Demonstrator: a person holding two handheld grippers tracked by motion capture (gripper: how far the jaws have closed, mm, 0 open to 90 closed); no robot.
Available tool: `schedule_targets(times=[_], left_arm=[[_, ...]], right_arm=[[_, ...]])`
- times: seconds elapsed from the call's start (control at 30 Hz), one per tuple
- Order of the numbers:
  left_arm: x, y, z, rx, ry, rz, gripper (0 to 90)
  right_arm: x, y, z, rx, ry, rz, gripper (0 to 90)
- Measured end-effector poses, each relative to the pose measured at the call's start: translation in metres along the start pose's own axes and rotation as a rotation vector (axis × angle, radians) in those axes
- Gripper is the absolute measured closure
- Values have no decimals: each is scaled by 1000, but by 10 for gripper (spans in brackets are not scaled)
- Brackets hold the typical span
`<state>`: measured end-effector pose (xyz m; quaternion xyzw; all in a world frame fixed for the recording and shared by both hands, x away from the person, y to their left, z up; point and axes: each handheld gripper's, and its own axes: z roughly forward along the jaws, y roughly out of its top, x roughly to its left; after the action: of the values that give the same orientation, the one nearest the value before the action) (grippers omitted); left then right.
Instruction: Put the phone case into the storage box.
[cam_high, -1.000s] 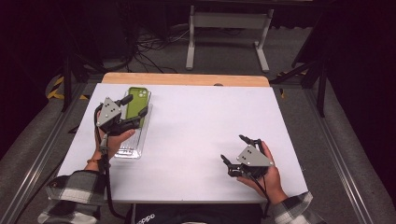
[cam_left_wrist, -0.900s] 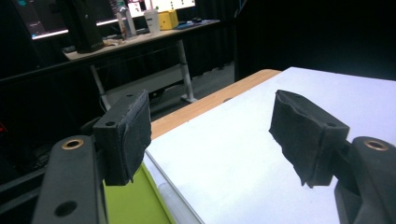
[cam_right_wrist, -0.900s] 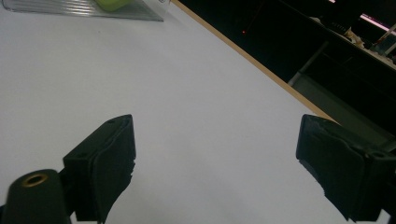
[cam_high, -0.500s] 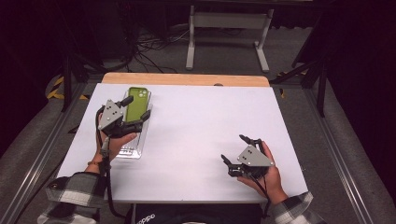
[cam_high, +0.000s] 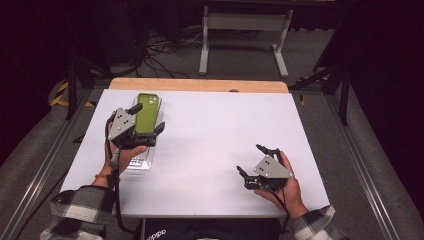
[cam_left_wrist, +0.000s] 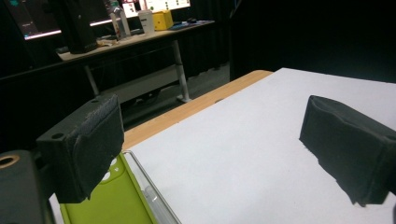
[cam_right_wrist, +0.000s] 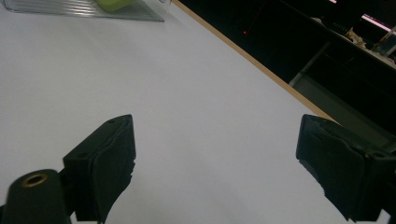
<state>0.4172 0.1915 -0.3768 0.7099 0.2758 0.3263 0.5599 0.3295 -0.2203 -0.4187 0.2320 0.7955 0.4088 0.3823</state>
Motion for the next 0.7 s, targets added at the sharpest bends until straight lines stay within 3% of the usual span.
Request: schedule_targets(times=[0.23,0.7], left_arm=[[-2,0,1,12,-7,11,29],[-9,1,-2,-12,-18,13,24]], right_arm=[[1,0,1,3,7,-5,126],[1,0,0,-2,6,-5,126]])
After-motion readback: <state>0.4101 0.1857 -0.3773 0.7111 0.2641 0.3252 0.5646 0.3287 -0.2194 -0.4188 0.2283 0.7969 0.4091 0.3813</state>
